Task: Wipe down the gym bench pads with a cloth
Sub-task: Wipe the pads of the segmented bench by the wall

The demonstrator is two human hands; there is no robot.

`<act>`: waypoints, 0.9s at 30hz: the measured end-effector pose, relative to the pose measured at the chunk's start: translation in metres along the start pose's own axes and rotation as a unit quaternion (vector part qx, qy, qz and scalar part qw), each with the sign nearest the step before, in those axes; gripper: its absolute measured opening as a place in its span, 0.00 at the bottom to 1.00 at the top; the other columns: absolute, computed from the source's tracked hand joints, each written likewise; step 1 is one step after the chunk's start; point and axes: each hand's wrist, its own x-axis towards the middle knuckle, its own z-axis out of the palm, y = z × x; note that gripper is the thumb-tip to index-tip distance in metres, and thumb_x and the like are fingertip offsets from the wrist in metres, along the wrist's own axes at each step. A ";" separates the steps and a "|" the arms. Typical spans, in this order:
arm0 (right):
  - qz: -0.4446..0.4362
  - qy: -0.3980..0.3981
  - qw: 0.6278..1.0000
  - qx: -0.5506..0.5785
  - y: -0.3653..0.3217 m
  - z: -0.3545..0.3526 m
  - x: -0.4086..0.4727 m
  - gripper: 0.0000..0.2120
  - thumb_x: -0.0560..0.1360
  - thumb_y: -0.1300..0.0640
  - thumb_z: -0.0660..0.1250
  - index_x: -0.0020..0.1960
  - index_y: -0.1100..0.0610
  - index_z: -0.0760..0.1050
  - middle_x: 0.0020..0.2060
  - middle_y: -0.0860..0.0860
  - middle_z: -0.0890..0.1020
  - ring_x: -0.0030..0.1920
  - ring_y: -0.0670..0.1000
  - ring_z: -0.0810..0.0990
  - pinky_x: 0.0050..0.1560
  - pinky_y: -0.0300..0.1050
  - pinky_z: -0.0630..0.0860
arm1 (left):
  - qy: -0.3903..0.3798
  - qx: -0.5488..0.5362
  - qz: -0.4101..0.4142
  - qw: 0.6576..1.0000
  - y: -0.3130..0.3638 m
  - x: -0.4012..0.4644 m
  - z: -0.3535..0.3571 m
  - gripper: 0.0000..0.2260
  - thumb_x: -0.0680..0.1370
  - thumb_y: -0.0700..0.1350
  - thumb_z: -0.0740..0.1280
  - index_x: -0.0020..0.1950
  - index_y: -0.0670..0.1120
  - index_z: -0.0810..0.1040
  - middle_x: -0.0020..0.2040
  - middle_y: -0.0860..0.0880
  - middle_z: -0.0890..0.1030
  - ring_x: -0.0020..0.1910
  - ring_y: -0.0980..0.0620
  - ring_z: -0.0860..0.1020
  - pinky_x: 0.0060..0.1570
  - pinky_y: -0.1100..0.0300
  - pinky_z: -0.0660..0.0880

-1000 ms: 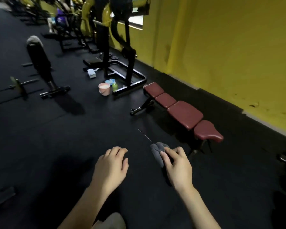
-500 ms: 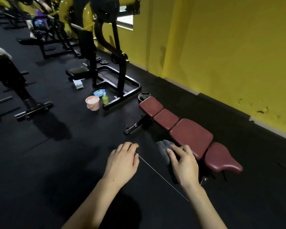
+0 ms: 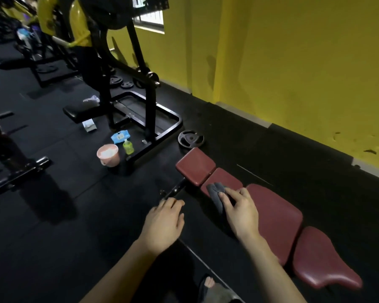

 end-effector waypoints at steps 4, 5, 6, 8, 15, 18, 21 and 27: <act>-0.029 -0.023 0.999 0.003 -0.018 0.024 0.099 0.18 0.81 0.40 0.65 0.66 0.46 0.82 0.49 0.44 0.73 0.51 0.48 0.79 0.51 0.51 0.79 | 0.000 0.010 -0.009 1.000 -0.030 0.086 -0.005 0.19 0.83 0.53 0.57 0.73 0.53 0.73 0.66 0.54 0.76 0.62 0.53 0.76 0.56 0.57 0.74; -0.031 -0.031 0.999 -0.001 -0.020 0.032 0.118 0.17 0.81 0.40 0.65 0.66 0.46 0.82 0.49 0.44 0.73 0.51 0.49 0.79 0.51 0.50 0.79 | 0.002 0.010 -0.012 1.000 -0.038 0.104 -0.005 0.19 0.82 0.53 0.58 0.72 0.52 0.73 0.65 0.54 0.76 0.61 0.53 0.76 0.54 0.57 0.74; -0.033 -0.038 0.999 -0.006 -0.021 0.039 0.136 0.17 0.81 0.40 0.65 0.65 0.45 0.82 0.49 0.44 0.73 0.51 0.48 0.79 0.50 0.50 0.79 | 0.002 0.009 -0.014 1.000 -0.045 0.121 -0.005 0.19 0.82 0.53 0.58 0.72 0.52 0.74 0.64 0.54 0.77 0.59 0.53 0.77 0.52 0.58 0.74; -0.035 -0.046 0.998 -0.014 -0.022 0.056 0.166 0.16 0.81 0.40 0.65 0.64 0.44 0.82 0.48 0.44 0.73 0.50 0.48 0.79 0.50 0.50 0.79 | -0.004 0.005 -0.016 1.000 -0.060 0.156 0.000 0.20 0.81 0.54 0.57 0.71 0.52 0.74 0.63 0.54 0.77 0.59 0.53 0.77 0.51 0.57 0.74; 0.031 -0.023 0.999 -0.013 -0.001 0.133 0.259 0.16 0.80 0.40 0.66 0.64 0.44 0.82 0.47 0.42 0.72 0.47 0.47 0.78 0.48 0.51 0.80 | -0.052 0.022 0.039 0.998 -0.122 0.297 0.030 0.21 0.79 0.55 0.54 0.69 0.54 0.74 0.62 0.55 0.77 0.60 0.53 0.77 0.54 0.55 0.75; 0.093 -0.006 0.995 -0.026 0.009 0.175 0.295 0.16 0.81 0.42 0.67 0.65 0.46 0.81 0.49 0.43 0.71 0.50 0.51 0.80 0.46 0.48 0.77 | -0.091 0.020 0.074 0.993 -0.159 0.364 0.045 0.19 0.80 0.54 0.55 0.69 0.53 0.74 0.62 0.54 0.77 0.61 0.52 0.76 0.56 0.53 0.74; 0.136 0.023 0.990 -0.016 0.023 0.223 0.326 0.16 0.80 0.42 0.68 0.64 0.48 0.82 0.49 0.45 0.73 0.50 0.53 0.81 0.45 0.49 0.79 | -0.125 0.029 0.116 0.985 -0.195 0.424 0.074 0.17 0.83 0.52 0.57 0.70 0.54 0.73 0.64 0.55 0.75 0.64 0.53 0.74 0.60 0.54 0.72; 0.204 0.055 0.977 -0.020 0.067 0.325 0.366 0.16 0.81 0.42 0.67 0.65 0.48 0.82 0.51 0.48 0.76 0.48 0.53 0.82 0.45 0.47 0.79 | -0.175 0.081 0.220 0.956 -0.250 0.514 0.176 0.22 0.79 0.52 0.53 0.70 0.53 0.75 0.63 0.53 0.78 0.63 0.51 0.77 0.67 0.50 0.70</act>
